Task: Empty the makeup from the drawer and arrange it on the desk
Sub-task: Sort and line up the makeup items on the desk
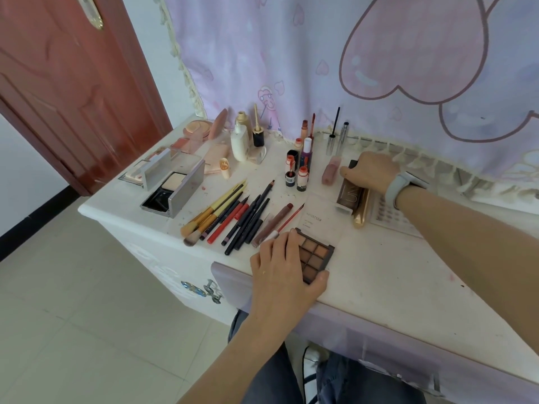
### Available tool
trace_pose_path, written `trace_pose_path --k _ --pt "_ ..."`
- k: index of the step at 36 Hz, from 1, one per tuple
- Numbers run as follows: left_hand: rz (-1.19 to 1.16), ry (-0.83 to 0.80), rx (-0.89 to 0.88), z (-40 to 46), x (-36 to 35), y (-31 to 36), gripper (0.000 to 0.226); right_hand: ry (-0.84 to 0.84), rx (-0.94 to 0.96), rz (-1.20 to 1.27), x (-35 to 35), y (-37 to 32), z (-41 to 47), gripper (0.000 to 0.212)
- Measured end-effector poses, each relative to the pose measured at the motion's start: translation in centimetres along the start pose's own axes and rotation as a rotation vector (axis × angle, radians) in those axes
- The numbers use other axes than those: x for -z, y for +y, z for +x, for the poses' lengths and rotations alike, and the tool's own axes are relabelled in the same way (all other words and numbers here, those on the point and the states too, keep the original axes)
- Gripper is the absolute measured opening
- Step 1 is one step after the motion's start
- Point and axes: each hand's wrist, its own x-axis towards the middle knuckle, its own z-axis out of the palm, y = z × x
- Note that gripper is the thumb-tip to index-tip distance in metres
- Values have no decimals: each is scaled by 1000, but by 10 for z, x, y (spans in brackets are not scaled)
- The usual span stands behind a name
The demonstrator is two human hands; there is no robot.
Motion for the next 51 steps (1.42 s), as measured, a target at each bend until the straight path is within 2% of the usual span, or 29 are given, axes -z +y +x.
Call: trace_pose_path --k 6,10,12,16,20,23,26,30,35,38,41,46,51 --pt "-34 5 -11 -1 -4 -3 74 83 33 191 9 -1 -8 48" --pt "-188 11 15 -5 -6 -5 84 175 33 338 20 2 -17 46" --pt "-261 43 26 -6 -5 -6 84 207 45 375 23 8 -21 38" --pt "-373 141 22 -6 3 -6 70 250 103 424 36 14 -35 27" --pt "-456 203 -42 6 14 -3 54 307 132 447 53 16 -47 27" --pt "-524 186 -56 30 26 4 44 405 184 493 72 13 -55 27" --pt "-589 150 -86 60 41 16 44 471 225 602 98 5 -61 18" --pt "-599 92 -143 98 59 34 59 399 290 698 128 -12 -71 14" --pt "-534 162 -186 132 79 38 38 248 387 760 146 -34 -85 16" --pt "-565 161 -193 138 88 35 32 155 435 826 149 -46 -92 14" --pt "-602 180 -228 136 91 28 22 134 480 793 152 -56 -93 13" --pt "-576 271 -247 138 99 13 23 101 546 717 155 -72 -92 11" --pt "-524 286 -231 145 110 -2 24 84 592 708 159 -86 -83 10"
